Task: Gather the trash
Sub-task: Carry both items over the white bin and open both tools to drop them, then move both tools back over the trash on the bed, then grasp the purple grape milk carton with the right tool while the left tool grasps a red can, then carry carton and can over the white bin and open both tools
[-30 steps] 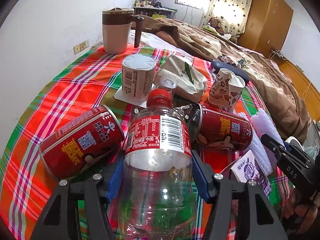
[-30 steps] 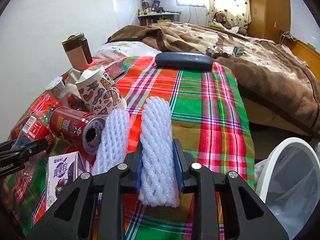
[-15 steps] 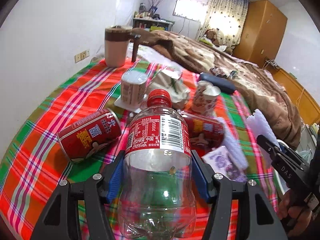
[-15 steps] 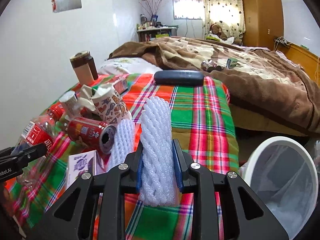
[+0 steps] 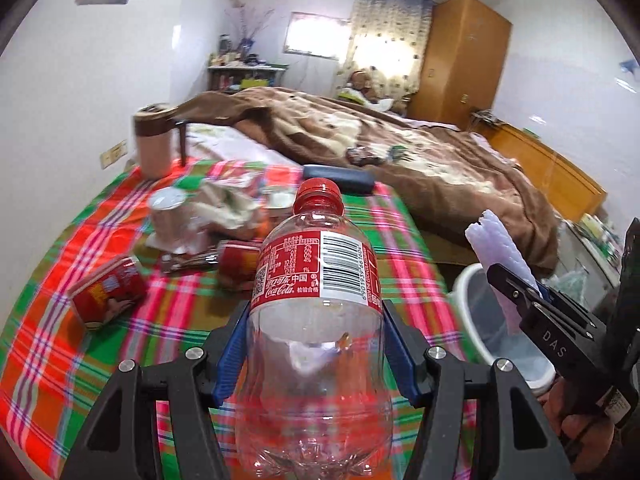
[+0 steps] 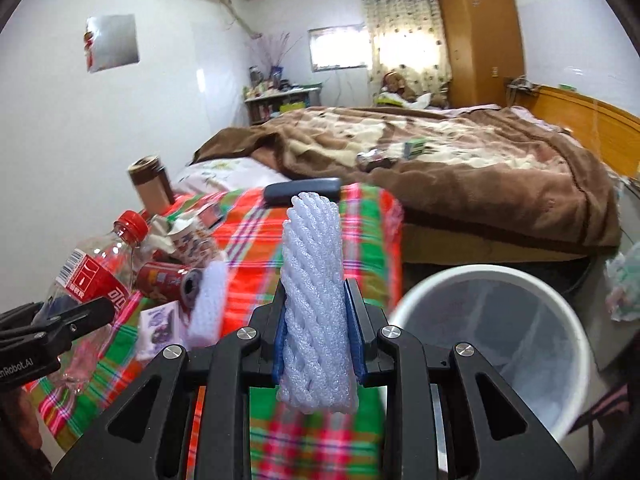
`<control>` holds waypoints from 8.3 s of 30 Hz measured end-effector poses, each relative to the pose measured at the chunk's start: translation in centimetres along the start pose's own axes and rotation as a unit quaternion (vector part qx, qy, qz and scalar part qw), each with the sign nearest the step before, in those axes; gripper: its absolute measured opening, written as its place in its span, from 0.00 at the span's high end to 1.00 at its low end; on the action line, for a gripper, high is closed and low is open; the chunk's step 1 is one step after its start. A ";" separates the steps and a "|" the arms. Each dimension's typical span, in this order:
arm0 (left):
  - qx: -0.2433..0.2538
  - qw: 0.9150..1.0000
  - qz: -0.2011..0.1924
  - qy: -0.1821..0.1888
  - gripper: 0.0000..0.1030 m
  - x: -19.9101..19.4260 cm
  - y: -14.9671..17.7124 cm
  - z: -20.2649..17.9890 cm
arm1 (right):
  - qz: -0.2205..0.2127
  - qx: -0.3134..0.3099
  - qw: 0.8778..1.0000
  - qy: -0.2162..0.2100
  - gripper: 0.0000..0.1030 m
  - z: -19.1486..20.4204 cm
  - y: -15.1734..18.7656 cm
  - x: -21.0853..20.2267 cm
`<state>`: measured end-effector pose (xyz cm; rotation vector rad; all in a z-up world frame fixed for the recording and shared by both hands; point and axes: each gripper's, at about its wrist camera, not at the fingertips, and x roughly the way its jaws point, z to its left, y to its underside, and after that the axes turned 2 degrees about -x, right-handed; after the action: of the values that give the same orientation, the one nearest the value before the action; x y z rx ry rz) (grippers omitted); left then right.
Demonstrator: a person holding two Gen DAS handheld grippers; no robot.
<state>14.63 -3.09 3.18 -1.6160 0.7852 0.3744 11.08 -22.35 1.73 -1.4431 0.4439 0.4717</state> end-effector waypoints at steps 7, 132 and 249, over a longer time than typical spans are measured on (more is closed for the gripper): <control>0.037 0.998 0.006 0.043 0.40 0.8 0.5 -5.8 | -0.020 0.015 0.999 0.048 0.75 -3.6 0.4 -2.4; 0.032 0.991 0.064 -0.112 0.23 3.6 -1.6 18.9 | 0.139 -0.080 0.981 -0.111 0.33 14.1 2.2 7.6; 0.134 0.990 0.033 0.032 0.49 1.2 2.1 -7.7 | 0.027 0.018 0.999 0.004 0.47 -3.9 1.4 -2.1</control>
<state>12.70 -10.85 2.44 -1.3576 0.9007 0.2524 8.52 -26.24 1.40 -1.4012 0.4959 0.4981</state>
